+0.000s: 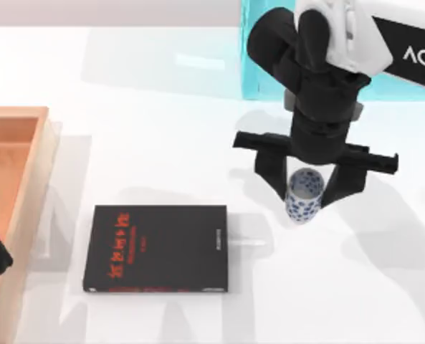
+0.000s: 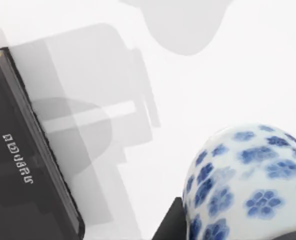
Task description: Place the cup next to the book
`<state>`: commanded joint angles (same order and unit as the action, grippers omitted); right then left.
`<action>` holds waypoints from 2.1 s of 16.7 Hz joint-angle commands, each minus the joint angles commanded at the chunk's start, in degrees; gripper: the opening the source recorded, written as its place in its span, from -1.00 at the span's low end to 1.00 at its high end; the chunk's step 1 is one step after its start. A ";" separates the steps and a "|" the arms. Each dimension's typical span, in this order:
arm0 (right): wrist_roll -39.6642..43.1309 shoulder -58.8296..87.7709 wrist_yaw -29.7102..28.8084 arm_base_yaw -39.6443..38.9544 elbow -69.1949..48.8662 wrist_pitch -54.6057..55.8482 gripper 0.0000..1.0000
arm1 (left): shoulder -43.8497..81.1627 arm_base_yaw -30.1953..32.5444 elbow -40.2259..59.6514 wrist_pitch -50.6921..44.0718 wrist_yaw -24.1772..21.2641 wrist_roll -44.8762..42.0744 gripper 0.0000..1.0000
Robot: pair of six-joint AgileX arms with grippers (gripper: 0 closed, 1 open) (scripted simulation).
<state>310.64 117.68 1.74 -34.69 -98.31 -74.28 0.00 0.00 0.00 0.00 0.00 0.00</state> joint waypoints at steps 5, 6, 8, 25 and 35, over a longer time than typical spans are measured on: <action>8.05 -0.11 -1.52 -5.35 -4.40 -0.93 -1.00 | 0.00 0.00 0.00 0.00 0.00 0.00 1.00; 8.20 -0.11 -1.57 -5.47 -4.51 -0.96 -1.00 | 0.00 0.00 0.00 0.00 0.00 0.00 1.00; 8.20 -0.11 -1.57 -5.47 -4.51 -0.96 -1.00 | 0.00 0.00 0.00 0.00 0.00 0.00 1.00; 8.00 2.06 -1.58 -5.64 7.11 12.84 -0.70 | 0.00 0.00 0.00 0.00 0.00 0.00 1.00; 8.00 2.06 -1.58 -5.64 7.11 12.84 0.81 | 0.00 0.00 0.00 0.00 0.00 0.00 1.00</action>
<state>318.64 119.74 0.16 -40.33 -91.20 -61.44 0.00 0.00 0.00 0.00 0.00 0.00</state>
